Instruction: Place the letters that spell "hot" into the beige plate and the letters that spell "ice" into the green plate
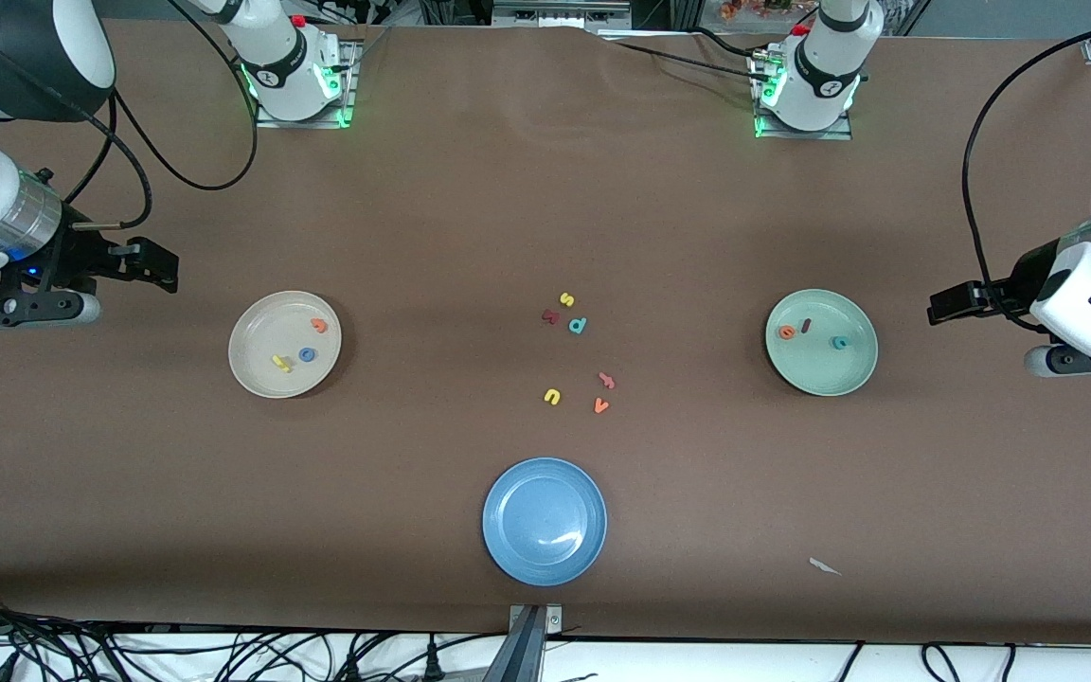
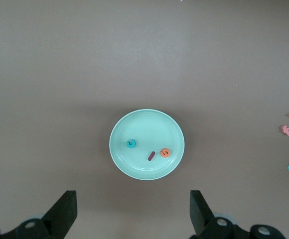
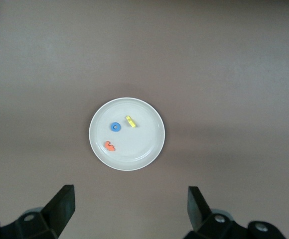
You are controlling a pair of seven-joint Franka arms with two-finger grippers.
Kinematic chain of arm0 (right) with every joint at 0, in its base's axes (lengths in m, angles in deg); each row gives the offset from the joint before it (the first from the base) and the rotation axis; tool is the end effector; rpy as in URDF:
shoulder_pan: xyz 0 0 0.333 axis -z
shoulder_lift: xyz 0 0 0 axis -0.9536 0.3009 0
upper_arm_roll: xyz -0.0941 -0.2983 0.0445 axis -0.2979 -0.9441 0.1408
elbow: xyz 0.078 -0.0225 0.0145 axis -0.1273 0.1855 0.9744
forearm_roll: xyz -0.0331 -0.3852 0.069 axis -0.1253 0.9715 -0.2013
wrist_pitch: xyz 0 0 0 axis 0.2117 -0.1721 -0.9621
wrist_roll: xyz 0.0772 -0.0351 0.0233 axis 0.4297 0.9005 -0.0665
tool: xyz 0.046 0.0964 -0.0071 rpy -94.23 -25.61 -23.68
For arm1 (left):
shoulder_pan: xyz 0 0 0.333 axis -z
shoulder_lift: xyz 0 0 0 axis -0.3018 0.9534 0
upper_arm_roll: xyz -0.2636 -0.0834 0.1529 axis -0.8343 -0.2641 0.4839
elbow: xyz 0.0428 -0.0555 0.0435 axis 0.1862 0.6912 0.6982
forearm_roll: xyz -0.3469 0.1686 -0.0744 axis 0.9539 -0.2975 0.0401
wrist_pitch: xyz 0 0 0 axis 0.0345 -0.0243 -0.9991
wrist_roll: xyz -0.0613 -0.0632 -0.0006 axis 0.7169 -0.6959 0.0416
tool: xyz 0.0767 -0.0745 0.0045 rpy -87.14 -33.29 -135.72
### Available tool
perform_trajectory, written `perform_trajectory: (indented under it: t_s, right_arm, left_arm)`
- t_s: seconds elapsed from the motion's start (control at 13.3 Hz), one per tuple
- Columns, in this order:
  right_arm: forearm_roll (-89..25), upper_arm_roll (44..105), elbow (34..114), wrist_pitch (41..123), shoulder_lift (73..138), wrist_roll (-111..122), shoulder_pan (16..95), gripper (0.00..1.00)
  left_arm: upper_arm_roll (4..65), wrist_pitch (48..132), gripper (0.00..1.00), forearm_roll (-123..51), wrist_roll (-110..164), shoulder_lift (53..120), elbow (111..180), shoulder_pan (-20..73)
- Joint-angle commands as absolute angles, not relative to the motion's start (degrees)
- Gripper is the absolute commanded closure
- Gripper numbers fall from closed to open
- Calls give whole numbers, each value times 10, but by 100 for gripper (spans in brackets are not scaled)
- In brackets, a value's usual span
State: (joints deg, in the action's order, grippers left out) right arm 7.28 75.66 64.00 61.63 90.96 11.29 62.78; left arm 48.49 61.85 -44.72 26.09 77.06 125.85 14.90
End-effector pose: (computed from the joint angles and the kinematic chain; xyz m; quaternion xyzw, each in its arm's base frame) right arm 0.6027 0.0579 0.5510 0.9985 0.0425 -0.0219 0.0272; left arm 0.6302 -0.0136 0.5381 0.9965 0.0517 -0.0654 0.0073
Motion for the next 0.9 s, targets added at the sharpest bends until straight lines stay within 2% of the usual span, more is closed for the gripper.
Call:
perform_trajectory:
  t_s: [0.0,0.83]
  right_arm:
    - [60,751,630,598,904,100,627,0]
    - [35,751,631,599,909,101,629,0]
  left_arm:
    - [488,628,1,-429,275,762,1275,147]
    - [488,627,1,-429,279,764,1278,145]
